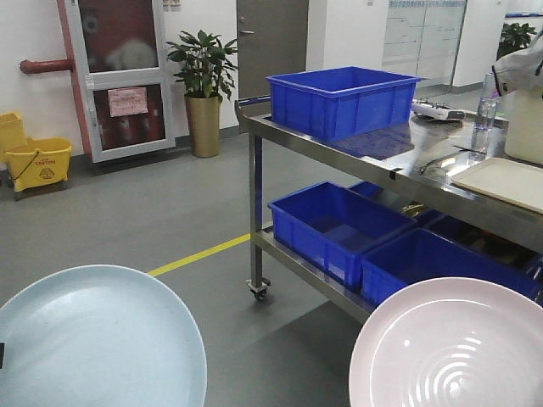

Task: Grab plate from conveyor and place on tray
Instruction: 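Hold the plate with both grippers while the base drives to the table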

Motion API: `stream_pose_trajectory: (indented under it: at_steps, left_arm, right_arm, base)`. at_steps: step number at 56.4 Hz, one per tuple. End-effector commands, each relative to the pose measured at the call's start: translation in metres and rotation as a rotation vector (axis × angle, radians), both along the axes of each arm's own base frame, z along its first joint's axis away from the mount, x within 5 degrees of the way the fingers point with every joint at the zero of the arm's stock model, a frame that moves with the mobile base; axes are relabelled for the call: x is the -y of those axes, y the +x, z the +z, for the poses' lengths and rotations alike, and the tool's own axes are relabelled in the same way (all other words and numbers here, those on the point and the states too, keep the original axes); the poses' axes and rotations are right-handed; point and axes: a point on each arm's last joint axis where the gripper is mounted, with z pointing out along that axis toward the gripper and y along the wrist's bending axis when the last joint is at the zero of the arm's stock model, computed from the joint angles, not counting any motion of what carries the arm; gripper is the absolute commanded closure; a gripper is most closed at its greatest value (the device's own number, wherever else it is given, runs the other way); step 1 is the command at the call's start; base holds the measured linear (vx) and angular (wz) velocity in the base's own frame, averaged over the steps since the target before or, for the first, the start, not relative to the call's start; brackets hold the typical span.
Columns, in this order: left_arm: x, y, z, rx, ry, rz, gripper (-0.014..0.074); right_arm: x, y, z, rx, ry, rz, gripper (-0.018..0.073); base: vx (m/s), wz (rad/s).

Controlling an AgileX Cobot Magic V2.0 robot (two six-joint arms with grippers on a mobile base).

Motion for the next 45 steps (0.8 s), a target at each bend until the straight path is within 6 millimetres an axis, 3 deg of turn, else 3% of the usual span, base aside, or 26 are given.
stream_pose_trajectory:
  at_steps: [1,45]
  left_arm:
    - [0.0003,0.0012,0.0174,0.106,-0.049,0.019,0.0602]
    - [0.0003,0.0012,0.0174,0.106,-0.049,0.019,0.0602]
  right_arm:
    - [0.001,0.0018,0.0156,0.108,0.008,0.001,0.0568]
    - [0.0009,0.0018,0.0156,0.108,0.008,0.001,0.0568]
  base:
    - [0.54,0.0]
    - [0.52,-0.14]
